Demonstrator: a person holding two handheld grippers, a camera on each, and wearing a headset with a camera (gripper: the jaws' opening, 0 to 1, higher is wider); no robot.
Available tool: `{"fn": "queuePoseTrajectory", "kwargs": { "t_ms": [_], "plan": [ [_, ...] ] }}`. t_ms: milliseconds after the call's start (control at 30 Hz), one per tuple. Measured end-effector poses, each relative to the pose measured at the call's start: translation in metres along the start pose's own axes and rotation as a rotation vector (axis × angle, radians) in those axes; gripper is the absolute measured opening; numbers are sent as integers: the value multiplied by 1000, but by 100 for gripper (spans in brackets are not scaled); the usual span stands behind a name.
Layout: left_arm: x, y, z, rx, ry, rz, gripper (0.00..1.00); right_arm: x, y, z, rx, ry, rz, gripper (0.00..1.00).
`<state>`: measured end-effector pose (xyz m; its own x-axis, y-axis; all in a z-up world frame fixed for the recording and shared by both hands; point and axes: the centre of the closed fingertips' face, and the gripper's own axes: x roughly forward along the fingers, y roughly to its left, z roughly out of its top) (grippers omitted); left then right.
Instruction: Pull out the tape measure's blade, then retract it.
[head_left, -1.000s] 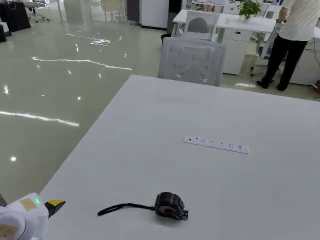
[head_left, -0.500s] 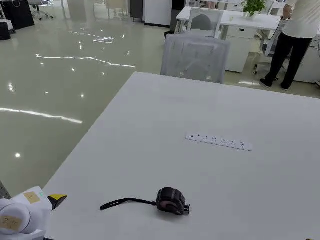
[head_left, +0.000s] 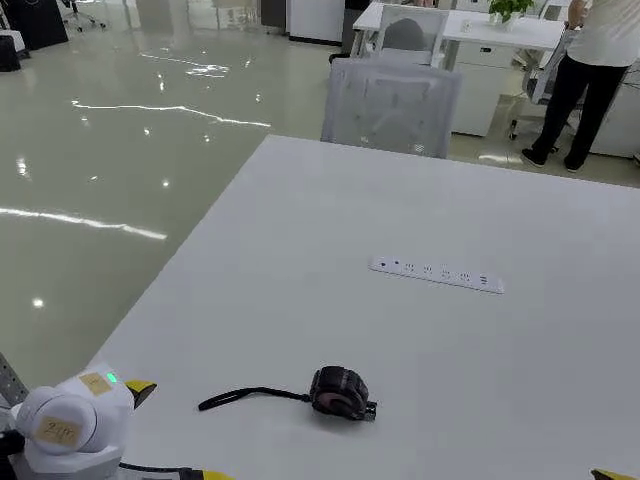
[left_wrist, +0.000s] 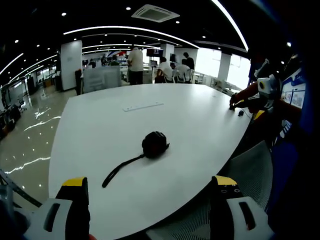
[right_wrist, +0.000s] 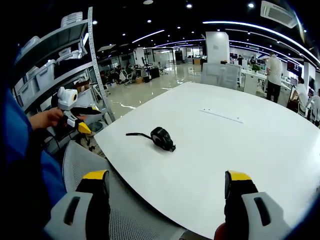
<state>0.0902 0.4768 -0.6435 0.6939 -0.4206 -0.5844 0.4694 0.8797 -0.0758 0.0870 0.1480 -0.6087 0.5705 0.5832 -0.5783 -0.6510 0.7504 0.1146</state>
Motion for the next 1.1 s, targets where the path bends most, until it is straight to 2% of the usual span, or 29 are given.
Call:
{"fn": "queuePoseTrajectory", "kwargs": {
  "t_ms": [300, 633, 867, 1100],
  "plan": [
    [19, -6, 3, 6, 18, -9, 98, 13, 0, -5, -6, 25, 19, 92],
    [39, -8, 8, -11, 23, -5, 97, 30, -2, -9, -13, 56, 43, 90],
    [53, -10, 10, -23, 35, -8, 96, 37, -4, -9, -16, 60, 54, 88],
    [69, -17, 15, -27, 37, -21, 95, 51, -8, -9, -39, 80, 74, 88]
  ]
}}
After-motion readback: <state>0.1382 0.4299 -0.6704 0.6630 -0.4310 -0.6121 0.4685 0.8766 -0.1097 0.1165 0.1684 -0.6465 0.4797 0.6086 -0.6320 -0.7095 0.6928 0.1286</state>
